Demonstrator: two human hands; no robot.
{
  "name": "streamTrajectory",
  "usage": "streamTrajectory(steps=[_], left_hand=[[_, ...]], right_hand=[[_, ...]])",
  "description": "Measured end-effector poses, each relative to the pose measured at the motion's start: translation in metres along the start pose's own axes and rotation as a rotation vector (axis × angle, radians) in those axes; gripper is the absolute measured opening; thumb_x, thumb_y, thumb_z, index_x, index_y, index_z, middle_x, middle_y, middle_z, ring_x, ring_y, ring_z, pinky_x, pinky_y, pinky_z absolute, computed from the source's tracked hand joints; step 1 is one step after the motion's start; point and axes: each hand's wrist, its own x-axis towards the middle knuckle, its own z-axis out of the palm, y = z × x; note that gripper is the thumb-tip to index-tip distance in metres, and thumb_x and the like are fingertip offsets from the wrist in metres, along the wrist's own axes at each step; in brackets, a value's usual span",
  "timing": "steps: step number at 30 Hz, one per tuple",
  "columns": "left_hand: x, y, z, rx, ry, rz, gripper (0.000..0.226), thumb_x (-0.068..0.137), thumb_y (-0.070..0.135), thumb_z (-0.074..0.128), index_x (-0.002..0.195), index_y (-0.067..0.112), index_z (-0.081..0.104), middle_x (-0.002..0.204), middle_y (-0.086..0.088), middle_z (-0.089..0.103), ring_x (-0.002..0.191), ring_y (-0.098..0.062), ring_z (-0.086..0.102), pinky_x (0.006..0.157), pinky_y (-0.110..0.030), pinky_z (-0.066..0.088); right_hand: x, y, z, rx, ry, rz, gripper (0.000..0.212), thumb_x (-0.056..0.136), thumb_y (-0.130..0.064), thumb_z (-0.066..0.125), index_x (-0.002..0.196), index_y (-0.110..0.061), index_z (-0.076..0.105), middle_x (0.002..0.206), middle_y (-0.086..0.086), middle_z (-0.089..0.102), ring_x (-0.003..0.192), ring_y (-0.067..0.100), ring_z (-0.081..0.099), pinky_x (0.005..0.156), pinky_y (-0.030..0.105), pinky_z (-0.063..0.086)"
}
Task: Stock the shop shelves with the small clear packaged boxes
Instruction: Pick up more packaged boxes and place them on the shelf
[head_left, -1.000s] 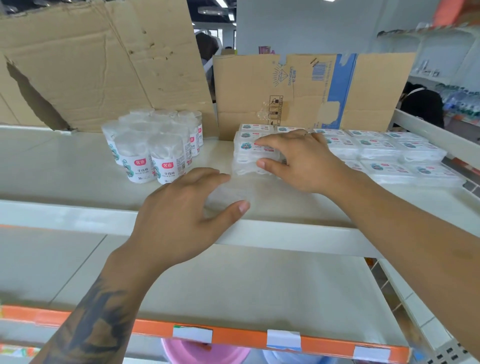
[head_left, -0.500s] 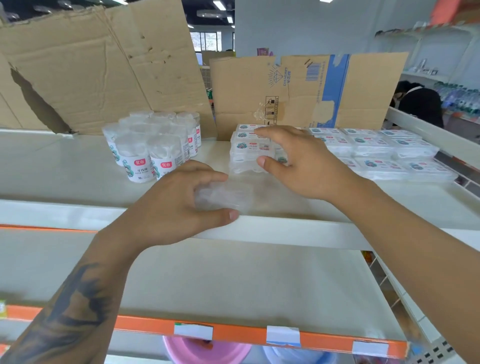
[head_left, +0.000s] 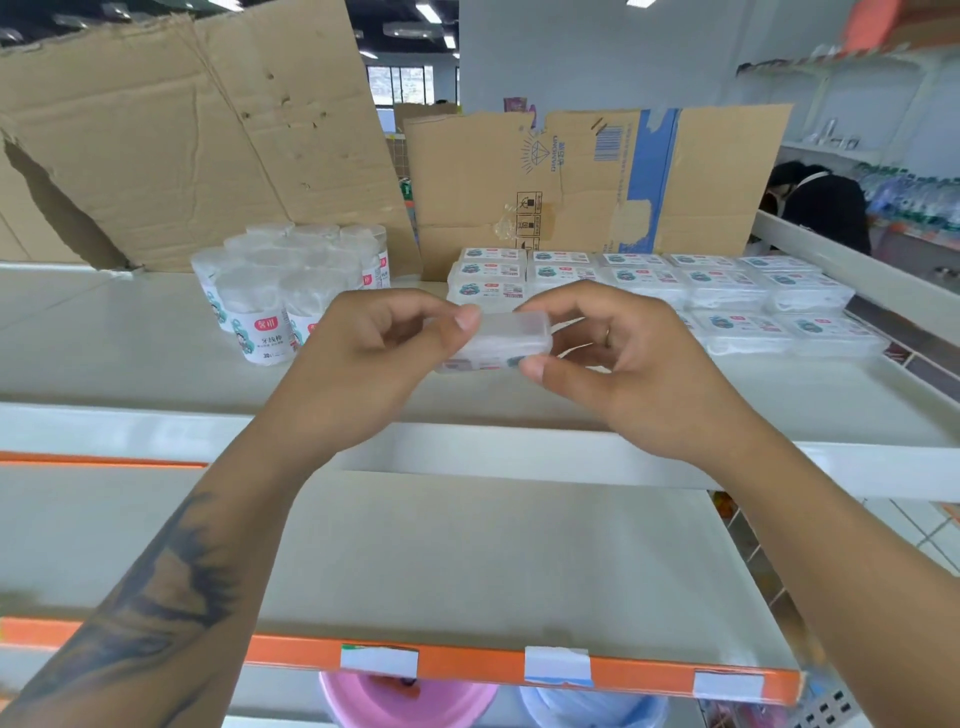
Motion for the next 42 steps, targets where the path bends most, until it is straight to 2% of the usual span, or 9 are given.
streamTrajectory(steps=[4, 7, 12, 19, 25, 30, 32, 35, 42], left_hand=[[0.002, 0.005, 0.009, -0.123, 0.045, 0.013, 0.035, 0.092, 0.05, 0.068, 0.1, 0.017, 0.076, 0.089, -0.017, 0.071, 0.07, -0.019, 0.057, 0.066, -0.034, 0.05], [0.001, 0.004, 0.014, -0.208, 0.013, 0.015, 0.035, 0.092, 0.037, 0.068, 0.118, 0.015, 0.071, 0.096, -0.007, 0.078, 0.077, -0.019, 0.067, 0.068, -0.034, 0.055], [0.0, 0.012, 0.024, -0.397, 0.019, -0.05, 0.036, 0.087, 0.032, 0.068, 0.115, 0.009, 0.072, 0.093, -0.015, 0.077, 0.076, -0.03, 0.072, 0.068, -0.037, 0.057], [-0.001, 0.025, 0.044, -0.679, -0.032, -0.215, 0.037, 0.091, 0.025, 0.065, 0.119, 0.001, 0.064, 0.107, -0.019, 0.076, 0.094, -0.037, 0.076, 0.082, -0.042, 0.063], [-0.006, 0.021, 0.054, -0.341, -0.043, -0.068, 0.034, 0.082, 0.029, 0.075, 0.108, 0.007, 0.069, 0.102, -0.014, 0.076, 0.096, -0.035, 0.072, 0.093, -0.052, 0.057], [-0.01, 0.014, 0.044, -0.281, -0.192, 0.116, 0.081, 0.074, 0.023, 0.088, 0.145, 0.028, 0.047, 0.129, -0.005, 0.068, 0.117, -0.027, 0.067, 0.1, -0.052, 0.053], [-0.01, 0.013, 0.039, -0.207, -0.215, 0.191, 0.09, 0.074, 0.018, 0.09, 0.15, 0.031, 0.043, 0.139, -0.001, 0.062, 0.126, -0.029, 0.062, 0.103, -0.056, 0.051], [-0.008, 0.011, 0.038, -0.057, -0.194, 0.227, 0.075, 0.07, 0.025, 0.092, 0.135, 0.03, 0.056, 0.131, 0.009, 0.066, 0.121, -0.023, 0.064, 0.098, -0.054, 0.053], [-0.005, 0.007, 0.043, 0.239, -0.081, 0.151, 0.062, 0.068, 0.061, 0.084, 0.119, 0.038, 0.058, 0.116, 0.029, 0.068, 0.114, 0.004, 0.061, 0.096, -0.029, 0.05]], right_hand=[[-0.003, -0.004, -0.007, 0.145, 0.13, 0.034, 0.027, 0.087, -0.016, 0.079, 0.112, -0.02, 0.071, 0.098, 0.0, 0.074, 0.083, 0.032, 0.07, 0.078, 0.046, 0.057], [-0.008, -0.005, -0.009, 0.244, 0.189, 0.133, 0.03, 0.088, -0.014, 0.077, 0.116, -0.018, 0.067, 0.081, 0.0, 0.072, 0.07, 0.024, 0.067, 0.074, 0.043, 0.059], [-0.018, -0.013, -0.011, 0.367, 0.2, 0.209, 0.039, 0.087, -0.007, 0.076, 0.122, -0.015, 0.061, 0.093, 0.014, 0.076, 0.074, 0.024, 0.066, 0.071, 0.036, 0.056], [-0.027, -0.017, -0.004, 0.496, 0.274, 0.283, 0.036, 0.087, -0.013, 0.078, 0.119, -0.007, 0.062, 0.093, 0.007, 0.076, 0.082, 0.021, 0.069, 0.076, 0.036, 0.055], [-0.029, -0.021, -0.016, 0.629, 0.261, 0.262, 0.029, 0.092, -0.019, 0.066, 0.118, -0.008, 0.071, 0.109, 0.013, 0.075, 0.09, 0.023, 0.069, 0.08, 0.041, 0.054], [-0.03, -0.024, -0.036, 0.473, 0.189, 0.217, 0.05, 0.074, -0.03, 0.077, 0.119, -0.011, 0.069, 0.103, 0.028, 0.07, 0.08, 0.028, 0.062, 0.057, 0.035, 0.054], [-0.03, -0.024, -0.039, 0.402, 0.163, 0.195, 0.033, 0.072, -0.027, 0.078, 0.1, -0.01, 0.07, 0.089, 0.019, 0.075, 0.073, 0.027, 0.065, 0.055, 0.035, 0.054], [-0.031, -0.022, -0.038, 0.346, 0.122, 0.174, 0.017, 0.076, -0.021, 0.076, 0.088, -0.009, 0.071, 0.086, 0.014, 0.076, 0.07, 0.026, 0.069, 0.056, 0.035, 0.056], [-0.031, -0.009, -0.042, -0.173, -0.085, 0.107, 0.063, 0.077, -0.018, 0.088, 0.133, -0.031, 0.063, 0.126, -0.012, 0.061, 0.112, 0.01, 0.065, 0.089, 0.033, 0.059]])
